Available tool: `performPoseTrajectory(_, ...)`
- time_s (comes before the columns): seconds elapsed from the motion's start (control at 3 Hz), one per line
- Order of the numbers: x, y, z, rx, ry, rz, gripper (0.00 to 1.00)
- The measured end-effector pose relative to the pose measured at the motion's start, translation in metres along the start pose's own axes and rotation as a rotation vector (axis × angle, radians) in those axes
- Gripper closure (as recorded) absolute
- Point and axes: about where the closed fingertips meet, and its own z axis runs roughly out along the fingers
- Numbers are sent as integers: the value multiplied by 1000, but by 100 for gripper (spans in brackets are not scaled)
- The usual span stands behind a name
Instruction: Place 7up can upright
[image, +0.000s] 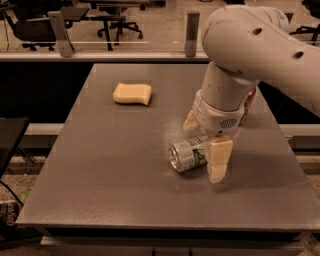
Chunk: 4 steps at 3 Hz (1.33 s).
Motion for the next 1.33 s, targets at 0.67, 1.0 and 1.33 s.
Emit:
performPoseTrajectory(0.67,-6,-10,-7,33,64,-102,72)
performPoseTrajectory(1.0,-15,-18,-17,64,86,-169,96)
performPoseTrajectory(1.33,-37,-36,-34,149,98,-285,100)
